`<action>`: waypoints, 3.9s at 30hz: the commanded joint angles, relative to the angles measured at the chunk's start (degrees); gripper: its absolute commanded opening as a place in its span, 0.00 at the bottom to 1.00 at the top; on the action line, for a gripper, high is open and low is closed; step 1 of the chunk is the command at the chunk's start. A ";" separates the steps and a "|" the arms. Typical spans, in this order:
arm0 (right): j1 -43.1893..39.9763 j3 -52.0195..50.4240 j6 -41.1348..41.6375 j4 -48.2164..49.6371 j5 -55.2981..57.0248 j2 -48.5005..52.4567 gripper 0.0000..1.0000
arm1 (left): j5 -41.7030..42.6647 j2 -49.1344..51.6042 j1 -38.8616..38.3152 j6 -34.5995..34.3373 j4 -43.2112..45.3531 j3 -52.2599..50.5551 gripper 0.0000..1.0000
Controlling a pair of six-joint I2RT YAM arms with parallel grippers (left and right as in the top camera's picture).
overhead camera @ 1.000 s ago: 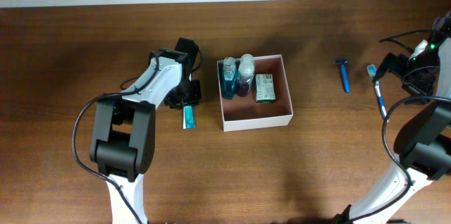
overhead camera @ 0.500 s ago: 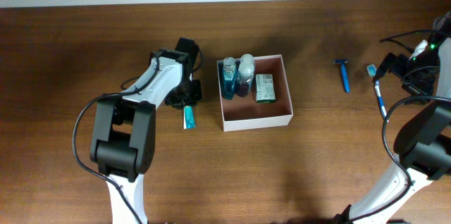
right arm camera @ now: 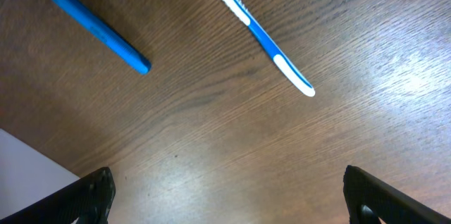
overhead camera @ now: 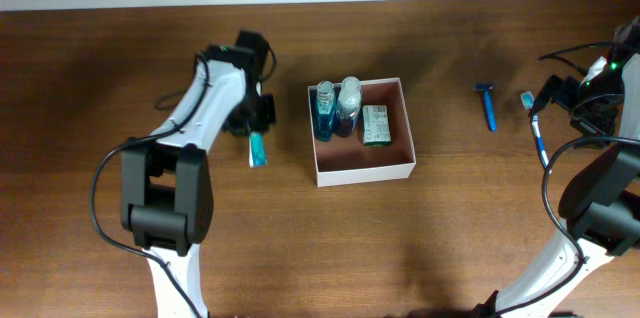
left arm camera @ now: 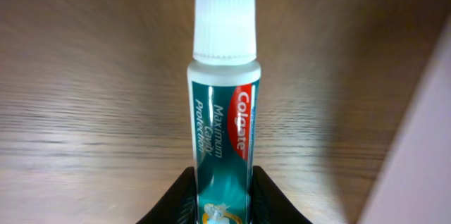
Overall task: Pack container
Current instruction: 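Lift the toothpaste tube and drop it into the box's front, then withdraw the left gripper to the left and hover the right gripper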
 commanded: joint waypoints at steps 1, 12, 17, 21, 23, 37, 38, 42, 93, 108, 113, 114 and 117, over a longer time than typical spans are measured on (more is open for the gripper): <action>-0.15 -0.26 0.28 0.04 0.52 -0.04 0.98 | -0.81 -1.31 0.59 2.91 -3.41 8.33 0.25; -0.15 -0.26 0.26 0.04 0.52 -0.04 0.98 | 4.42 -1.31 -0.28 2.82 -15.96 39.45 0.25; -0.15 -0.26 0.26 0.04 0.50 -0.04 0.99 | 9.46 -1.31 -4.76 2.82 -17.33 48.63 0.25; -0.15 -0.26 0.26 0.04 0.52 -0.04 0.99 | 9.99 -1.31 -10.88 3.76 -16.20 50.95 0.25; -0.15 -0.26 0.26 0.04 0.52 -0.04 0.98 | 9.97 -1.31 -14.14 5.11 -15.21 50.95 0.25; -0.15 -0.26 0.26 0.04 0.52 -0.04 0.99 | -1.53 -1.29 -29.38 5.66 -11.78 49.94 0.26; -0.15 -0.26 0.26 0.04 0.52 -0.04 0.99 | -1.73 -1.29 -29.57 4.48 -11.72 49.64 0.26; -0.15 -0.26 0.26 0.04 0.52 -0.04 0.98 | -1.88 -1.18 -29.55 2.10 -10.16 47.23 0.26; -0.15 -0.26 0.26 0.04 0.52 -0.04 0.99 | -13.88 -25.99 -2.60 -4.48 -23.71 28.92 0.99; -0.09 -0.26 0.98 1.31 0.20 -0.04 0.99 | -13.57 -25.92 8.85 -8.85 -20.48 10.03 0.99; -0.11 -0.26 0.90 2.08 -0.28 -0.04 0.99 | -13.64 -25.92 8.83 -8.87 -15.93 3.06 0.99; -0.11 -0.26 0.90 -0.11 -1.25 -0.04 0.99 | -13.44 -25.92 8.83 -8.87 -14.99 1.57 0.99; -0.09 -0.24 0.87 -2.71 -6.75 -0.04 0.99 | -13.44 -25.92 8.83 -8.87 -13.75 -1.11 0.99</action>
